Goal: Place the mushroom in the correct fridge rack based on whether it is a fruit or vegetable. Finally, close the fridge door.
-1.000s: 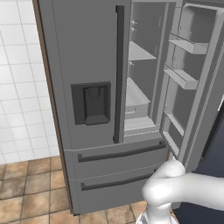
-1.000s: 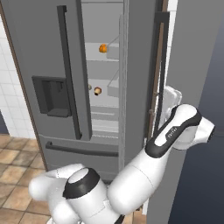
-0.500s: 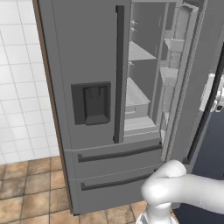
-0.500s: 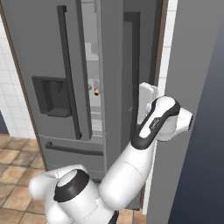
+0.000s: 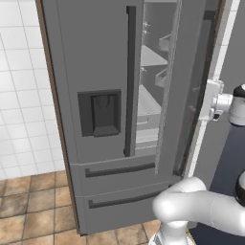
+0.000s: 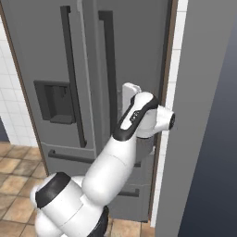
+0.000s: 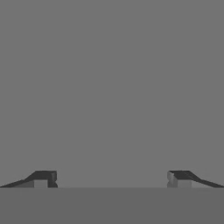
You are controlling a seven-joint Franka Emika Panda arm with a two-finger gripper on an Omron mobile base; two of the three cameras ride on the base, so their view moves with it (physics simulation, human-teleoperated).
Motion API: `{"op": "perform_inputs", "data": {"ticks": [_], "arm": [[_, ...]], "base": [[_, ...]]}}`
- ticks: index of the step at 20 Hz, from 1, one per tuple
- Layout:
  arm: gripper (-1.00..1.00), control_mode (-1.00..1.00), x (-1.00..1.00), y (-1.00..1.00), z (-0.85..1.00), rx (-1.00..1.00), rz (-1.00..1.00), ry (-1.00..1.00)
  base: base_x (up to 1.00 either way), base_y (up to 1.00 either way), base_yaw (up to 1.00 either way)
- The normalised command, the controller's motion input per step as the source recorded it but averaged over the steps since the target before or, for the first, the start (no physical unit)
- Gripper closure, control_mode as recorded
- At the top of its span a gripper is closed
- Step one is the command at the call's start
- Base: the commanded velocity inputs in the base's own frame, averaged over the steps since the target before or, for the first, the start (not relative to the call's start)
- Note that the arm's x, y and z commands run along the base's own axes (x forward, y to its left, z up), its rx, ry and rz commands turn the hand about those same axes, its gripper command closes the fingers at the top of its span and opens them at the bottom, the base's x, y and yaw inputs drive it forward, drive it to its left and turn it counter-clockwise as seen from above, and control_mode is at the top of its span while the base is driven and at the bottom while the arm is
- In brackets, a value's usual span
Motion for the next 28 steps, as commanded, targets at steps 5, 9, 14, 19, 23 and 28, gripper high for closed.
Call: {"op": "perform_inputs", "data": {"ticks": [5,9,14,19,23,28], "arm": [[-1.00,-1.00,0.39,0.86,0.02,-0.07,-0.31,0.00],[-1.00,-1.00,0.46,0.63,0.12,-0.05,-0.36,0.02],[-1.00,-1.00,0.53,0.16,0.28,-0.01,-0.25,0.15],[-1.00,-1.00,0.49,0.00,0.19,0.00,-0.20,0.20],[-1.00,-1.00,0.54,0.00,0.01,0.00,-0.15,0.12],[-1.00,-1.00,0.39,0.00,-0.01,0.00,-0.11,0.05]], "base": [[0.00,0.00,0.00],[0.00,0.00,0.00],[0.00,0.00,0.00],[0.00,0.00,0.00],[0.00,0.00,0.00],[0.00,0.00,0.00]]}}
